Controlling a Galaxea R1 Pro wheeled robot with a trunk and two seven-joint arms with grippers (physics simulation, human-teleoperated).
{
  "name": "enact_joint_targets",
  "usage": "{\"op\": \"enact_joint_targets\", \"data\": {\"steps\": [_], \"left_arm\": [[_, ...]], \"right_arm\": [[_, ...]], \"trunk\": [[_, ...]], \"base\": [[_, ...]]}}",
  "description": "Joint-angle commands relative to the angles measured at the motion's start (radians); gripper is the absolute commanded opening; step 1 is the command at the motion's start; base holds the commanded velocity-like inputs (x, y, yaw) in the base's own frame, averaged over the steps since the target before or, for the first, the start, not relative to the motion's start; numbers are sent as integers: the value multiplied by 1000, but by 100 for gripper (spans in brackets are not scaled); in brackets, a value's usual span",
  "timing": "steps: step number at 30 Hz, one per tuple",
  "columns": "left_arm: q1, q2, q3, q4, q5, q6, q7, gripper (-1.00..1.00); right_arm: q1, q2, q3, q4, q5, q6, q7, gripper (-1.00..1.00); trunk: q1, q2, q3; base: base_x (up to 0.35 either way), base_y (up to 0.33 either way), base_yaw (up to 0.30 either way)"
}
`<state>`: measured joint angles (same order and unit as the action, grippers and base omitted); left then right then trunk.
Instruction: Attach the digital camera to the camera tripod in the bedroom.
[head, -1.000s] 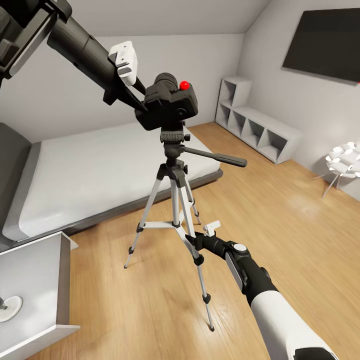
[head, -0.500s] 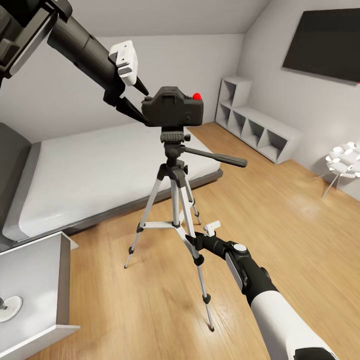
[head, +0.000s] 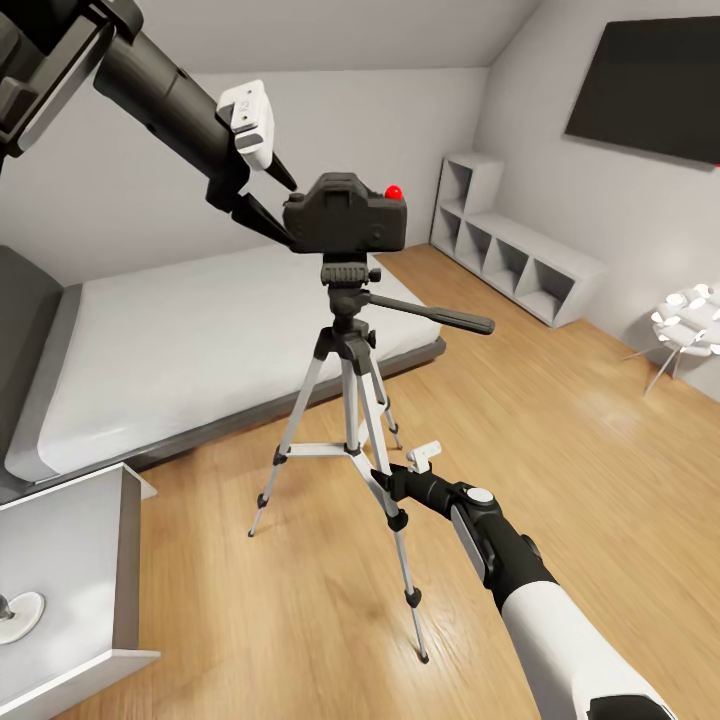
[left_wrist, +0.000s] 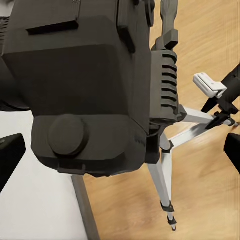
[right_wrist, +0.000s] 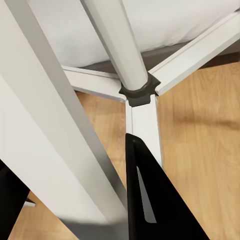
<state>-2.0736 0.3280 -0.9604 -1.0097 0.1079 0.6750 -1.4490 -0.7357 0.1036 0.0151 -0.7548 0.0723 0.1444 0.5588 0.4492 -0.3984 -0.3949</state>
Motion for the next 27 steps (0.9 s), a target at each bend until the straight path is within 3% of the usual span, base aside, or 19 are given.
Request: {"op": "enact_joint_targets", "data": {"steps": [1, 6, 10, 12, 17, 18, 24, 26, 27], "left_arm": [[-2, 1, -3, 2, 10, 11, 0, 100], [-2, 13, 7, 31, 12, 33, 15, 100], [-2, 67, 34, 97, 17, 135, 42, 100], [-2, 113, 45, 139, 20, 205, 47, 100], [1, 205, 50, 181, 34, 265, 51, 100], [3, 242, 51, 190, 47, 275, 53, 100], [43, 333, 52, 207, 116, 290, 59, 100], [88, 376, 52, 220, 152, 296, 64, 100], [102, 385, 52, 224, 156, 297, 66, 100]], "right_arm": [[-1, 1, -1, -1, 36, 3, -7, -100], [-1, 1, -1, -1, 36, 3, -7, -100], [-1, 1, -1, -1, 37, 3, -6, -100], [-1, 1, -1, -1, 37, 3, -6, -100], [-1, 1, -1, -1, 37, 4, -5, -100], [-1, 1, -1, -1, 37, 4, -5, -100], [-1, 1, -1, -1, 38, 4, -5, -100], [-1, 1, -1, -1, 37, 5, -5, -100], [-1, 1, -1, -1, 37, 6, -5, -100]], "trunk": [[1, -2, -2], [1, -2, -2], [1, -2, -2], [1, -2, -2], [1, -2, -2], [1, -2, -2], [1, -2, -2], [1, -2, -2], [1, -2, -2]], "base": [[0, 0, 0], [0, 0, 0], [0, 0, 0], [0, 0, 0], [0, 0, 0], [0, 0, 0], [0, 0, 0], [0, 0, 0], [0, 0, 0]]}}
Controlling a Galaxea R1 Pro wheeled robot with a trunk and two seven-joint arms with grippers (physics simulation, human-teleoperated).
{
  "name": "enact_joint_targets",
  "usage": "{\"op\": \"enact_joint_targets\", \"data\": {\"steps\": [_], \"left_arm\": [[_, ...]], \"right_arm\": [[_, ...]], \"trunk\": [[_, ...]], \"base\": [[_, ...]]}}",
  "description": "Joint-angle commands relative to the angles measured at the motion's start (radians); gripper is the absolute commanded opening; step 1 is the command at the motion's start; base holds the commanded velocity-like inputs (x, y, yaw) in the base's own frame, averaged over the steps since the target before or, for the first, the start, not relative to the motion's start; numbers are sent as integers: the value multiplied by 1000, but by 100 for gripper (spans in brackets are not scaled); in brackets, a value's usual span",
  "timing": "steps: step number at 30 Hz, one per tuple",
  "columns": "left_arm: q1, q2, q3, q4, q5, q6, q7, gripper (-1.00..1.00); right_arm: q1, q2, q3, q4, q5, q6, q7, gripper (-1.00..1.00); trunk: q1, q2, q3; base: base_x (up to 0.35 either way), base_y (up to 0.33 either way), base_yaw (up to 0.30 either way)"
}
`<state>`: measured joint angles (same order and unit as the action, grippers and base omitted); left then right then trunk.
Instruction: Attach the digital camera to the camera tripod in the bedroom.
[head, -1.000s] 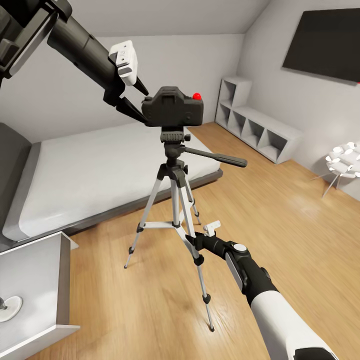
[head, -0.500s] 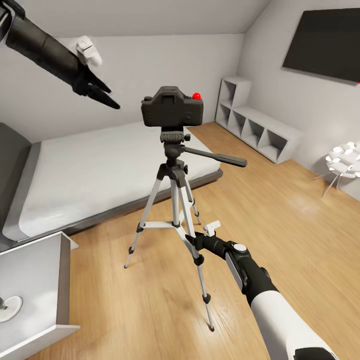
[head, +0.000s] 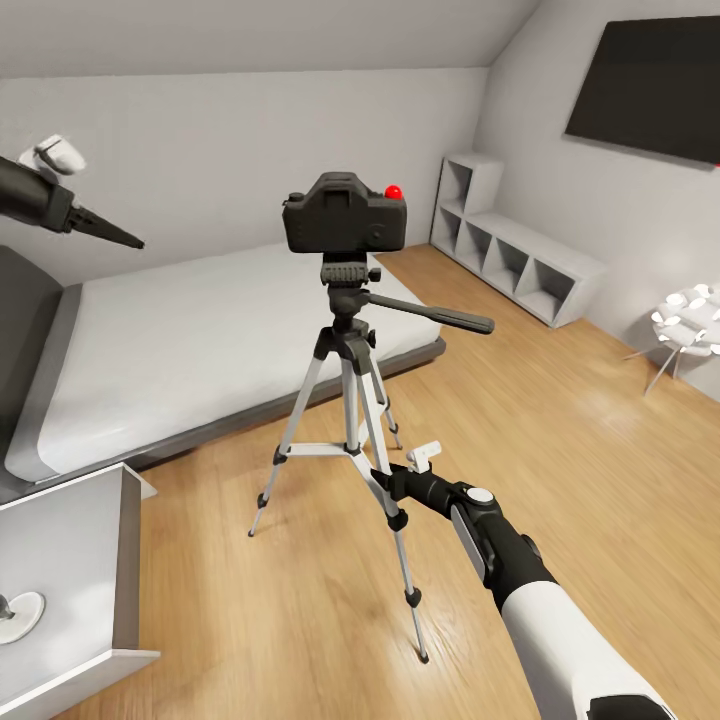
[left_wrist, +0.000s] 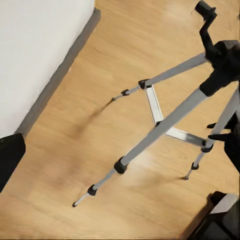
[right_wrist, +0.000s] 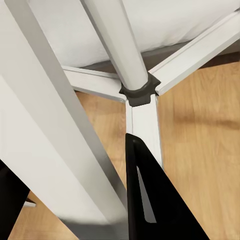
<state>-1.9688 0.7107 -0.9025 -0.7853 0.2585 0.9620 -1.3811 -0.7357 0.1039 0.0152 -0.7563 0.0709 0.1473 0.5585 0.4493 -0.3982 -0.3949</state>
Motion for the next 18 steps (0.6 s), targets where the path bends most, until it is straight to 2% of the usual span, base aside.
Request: {"op": "enact_joint_targets", "data": {"steps": [1, 4, 5, 10, 11, 12, 15, 18], "left_arm": [[15, 9, -7, 5, 8, 11, 1, 100], [88, 22, -10, 28, 14, 13, 24, 100], [155, 25, -12, 50, 16, 12, 53, 100], [360, 11, -13, 143, 18, 3, 188, 100], [402, 3, -13, 167, 18, -3, 226, 100], [481, -18, -13, 219, 20, -24, 309, 100], [585, -65, -12, 302, 24, -86, 437, 100], [672, -122, -11, 397, 32, -169, 554, 100]], "right_arm": [[-1, 0, -1, 0, 39, 3, -5, -100], [-1, 0, -1, 0, 39, 5, -5, -100], [-1, 0, -1, 0, 39, 6, -5, -100], [-1, 0, -1, 0, 42, 7, -5, -100], [-1, 0, -1, 0, 43, 7, -5, -100], [-1, 0, -1, 0, 44, 6, -5, -100], [-1, 0, -1, 0, 45, 6, -5, -100], [-1, 0, -1, 0, 45, 6, -5, -100]], "trunk": [[1, -2, -2], [1, -2, -2], [1, -2, -2], [1, -2, -2], [1, -2, -2], [1, -2, -2], [1, -2, -2], [1, -2, -2]], "base": [[0, 0, 0], [0, 0, 0], [0, 0, 0], [0, 0, 0], [0, 0, 0], [0, 0, 0], [0, 0, 0], [0, 0, 0]]}}
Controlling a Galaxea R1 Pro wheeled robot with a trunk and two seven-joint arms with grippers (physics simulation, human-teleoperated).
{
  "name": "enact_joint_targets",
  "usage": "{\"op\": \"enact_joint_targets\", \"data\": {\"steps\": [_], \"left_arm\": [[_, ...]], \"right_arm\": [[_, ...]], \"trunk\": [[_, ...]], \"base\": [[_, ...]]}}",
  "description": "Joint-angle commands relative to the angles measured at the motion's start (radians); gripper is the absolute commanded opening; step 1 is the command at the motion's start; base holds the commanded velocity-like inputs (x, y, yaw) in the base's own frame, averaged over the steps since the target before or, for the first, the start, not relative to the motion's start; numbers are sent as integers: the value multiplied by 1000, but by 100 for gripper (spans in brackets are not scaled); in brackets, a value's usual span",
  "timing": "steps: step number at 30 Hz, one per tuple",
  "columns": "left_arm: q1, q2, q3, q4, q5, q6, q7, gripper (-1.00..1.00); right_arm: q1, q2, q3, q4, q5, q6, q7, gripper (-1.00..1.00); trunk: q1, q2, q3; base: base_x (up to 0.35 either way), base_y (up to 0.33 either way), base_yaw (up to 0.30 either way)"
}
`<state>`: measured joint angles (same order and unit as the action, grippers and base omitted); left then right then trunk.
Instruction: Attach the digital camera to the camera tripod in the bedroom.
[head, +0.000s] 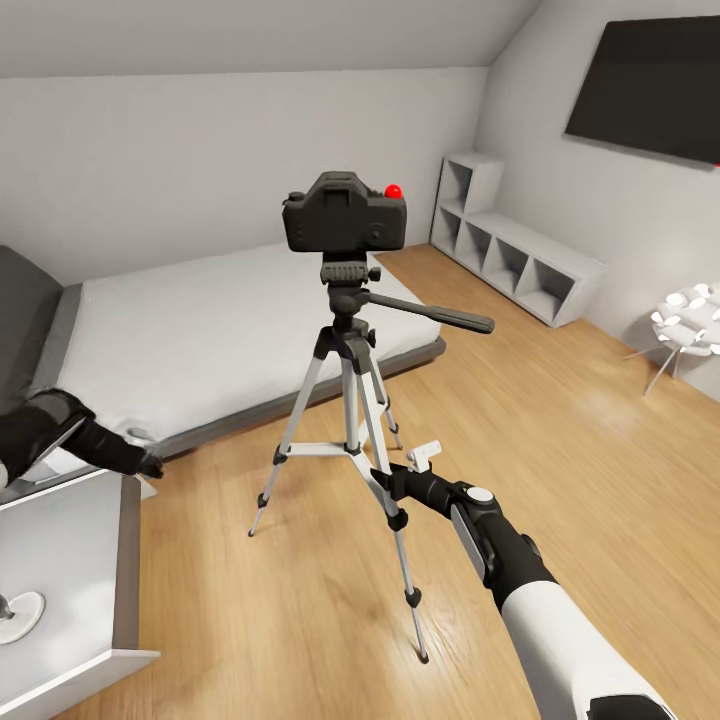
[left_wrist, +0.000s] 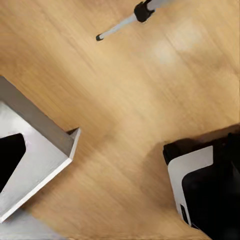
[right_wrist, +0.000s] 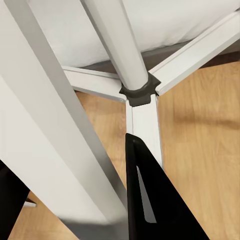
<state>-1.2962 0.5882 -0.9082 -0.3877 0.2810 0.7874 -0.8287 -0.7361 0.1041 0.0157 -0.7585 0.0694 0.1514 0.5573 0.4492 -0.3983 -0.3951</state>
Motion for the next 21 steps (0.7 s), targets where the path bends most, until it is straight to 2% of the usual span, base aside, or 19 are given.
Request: {"op": "enact_joint_targets", "data": {"steps": [1, 2, 6, 8, 9, 11, 14, 15, 21], "left_arm": [[26, -20, -5, 34, 15, -23, 36, 100], [77, -62, -3, 110, 31, -76, 96, 100], [180, -162, 2, 263, 97, -168, 184, 100], [232, -208, 3, 309, 148, -210, 219, 100], [286, -242, 4, 336, 205, -249, 253, 100], [340, -265, 5, 354, 265, -286, 290, 100], [415, -286, 6, 369, 363, -337, 345, 100], [461, -296, 6, 375, 432, -370, 380, 100], [601, -317, 5, 382, 639, -474, 473, 100]], "right_arm": [[0, 0, -2, 2, 47, 2, -4, -100], [0, 0, -2, 2, 47, 2, -4, -100], [0, 0, -2, 2, 47, 2, -4, -100], [0, 0, -2, 3, 47, 2, -3, -100], [0, 0, -2, 3, 47, 2, -3, -100], [0, 0, -2, 3, 47, 2, -3, -100], [0, 0, -2, 2, 47, 2, -3, -100], [0, 0, -2, 2, 47, 2, -3, -100], [0, 0, -2, 2, 46, 2, -3, -100]], "trunk": [[1, -2, -2], [1, -2, -2], [1, -2, -2], [1, -2, -2], [1, -2, -2], [1, -2, -2], [1, -2, -2], [1, -2, -2], [1, -2, -2]], "base": [[0, 0, 0], [0, 0, 0], [0, 0, 0], [0, 0, 0], [0, 0, 0], [0, 0, 0], [0, 0, 0], [0, 0, 0], [0, 0, 0]]}}
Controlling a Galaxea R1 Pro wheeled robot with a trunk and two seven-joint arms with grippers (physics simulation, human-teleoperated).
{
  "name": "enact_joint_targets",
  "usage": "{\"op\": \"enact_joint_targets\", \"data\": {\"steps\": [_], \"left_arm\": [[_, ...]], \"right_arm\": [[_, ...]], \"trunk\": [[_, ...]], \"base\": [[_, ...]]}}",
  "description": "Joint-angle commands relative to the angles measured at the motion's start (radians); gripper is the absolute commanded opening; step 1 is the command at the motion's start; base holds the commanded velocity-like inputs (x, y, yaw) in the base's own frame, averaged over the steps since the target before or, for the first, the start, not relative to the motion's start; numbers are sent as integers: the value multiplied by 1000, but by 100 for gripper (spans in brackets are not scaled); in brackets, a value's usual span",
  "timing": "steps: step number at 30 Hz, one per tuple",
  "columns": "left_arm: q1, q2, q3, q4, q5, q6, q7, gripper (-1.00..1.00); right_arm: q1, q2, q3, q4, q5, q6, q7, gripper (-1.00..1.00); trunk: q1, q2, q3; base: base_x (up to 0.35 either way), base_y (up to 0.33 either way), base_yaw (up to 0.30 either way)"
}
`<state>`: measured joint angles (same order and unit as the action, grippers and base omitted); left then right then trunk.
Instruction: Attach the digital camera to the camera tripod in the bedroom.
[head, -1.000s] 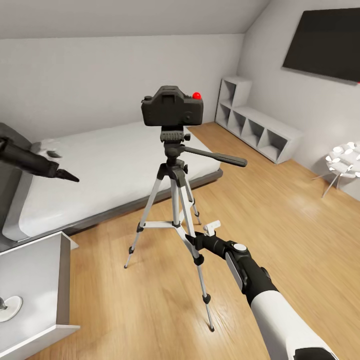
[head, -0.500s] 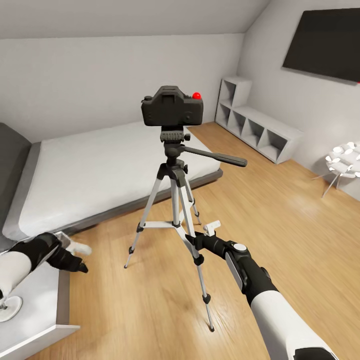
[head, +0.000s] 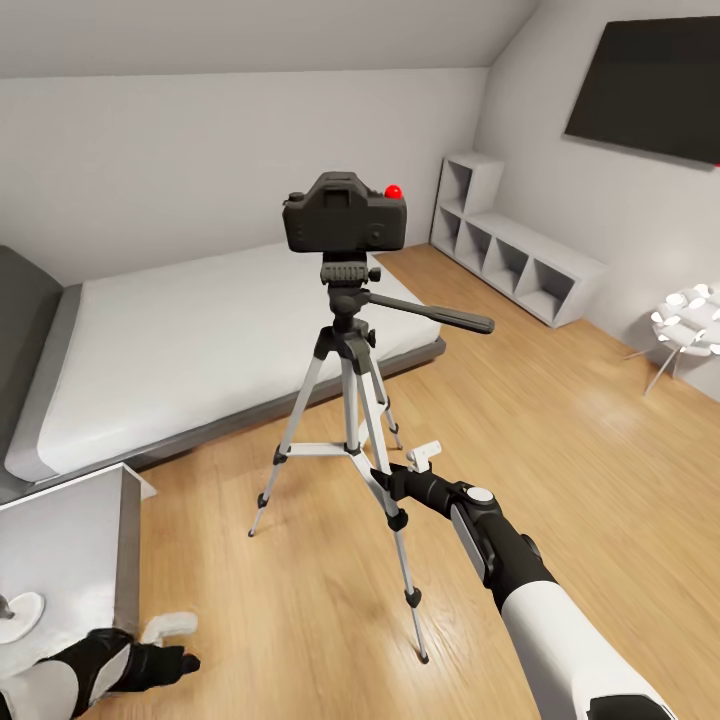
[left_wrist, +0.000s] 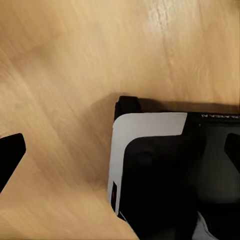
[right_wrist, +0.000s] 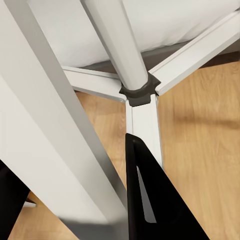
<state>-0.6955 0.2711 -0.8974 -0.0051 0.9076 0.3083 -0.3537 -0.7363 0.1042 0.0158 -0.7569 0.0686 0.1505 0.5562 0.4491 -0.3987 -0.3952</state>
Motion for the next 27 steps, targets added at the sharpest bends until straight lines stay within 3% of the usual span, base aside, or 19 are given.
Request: {"op": "enact_joint_targets", "data": {"steps": [1, 2, 5, 8, 12, 16, 19, 20, 22, 27], "left_arm": [[23, -3, -6, 0, 43, -16, 12, 100], [69, -10, -6, 0, 96, -61, 38, 100], [135, -23, -6, 1, 154, -140, 72, 100], [211, -41, -6, 2, 192, -248, 109, 100], [275, -66, -6, 2, 214, -317, 156, 100], [308, -94, -5, 2, 231, -315, 223, 100], [328, -124, -4, 2, 251, -282, 312, 100], [338, -145, -4, 2, 272, -254, 389, 100], [345, -161, -4, 2, 299, -233, 463, 100], [361, -183, -3, 2, 386, -207, 573, 100]], "right_arm": [[0, 0, -2, 1, 47, 3, -2, -100], [0, 0, -2, 1, 47, 3, -2, -100], [0, 0, -2, 1, 47, 3, -2, -100], [0, 0, -2, 1, 46, 3, -2, -100], [0, 0, -2, 1, 44, 2, -2, -100], [0, 0, -2, 1, 44, 2, -2, -100], [0, 0, -2, 1, 43, 1, -3, -100], [0, 0, -2, 1, 43, 1, -3, -100], [0, 0, -2, 1, 43, 1, -3, -100], [0, 0, -2, 1, 43, 1, -4, -100]], "trunk": [[1, -1, -2], [1, -1, -2], [1, -1, -2], [1, -1, -2], [1, -1, -2], [1, -1, -2], [1, -1, -2], [1, -1, -2], [1, -1, -2], [1, -1, -2]], "base": [[0, 0, 0], [0, 0, 0], [0, 0, 0], [0, 0, 0], [0, 0, 0], [0, 0, 0], [0, 0, 0], [0, 0, 0], [0, 0, 0], [0, 0, 0]]}}
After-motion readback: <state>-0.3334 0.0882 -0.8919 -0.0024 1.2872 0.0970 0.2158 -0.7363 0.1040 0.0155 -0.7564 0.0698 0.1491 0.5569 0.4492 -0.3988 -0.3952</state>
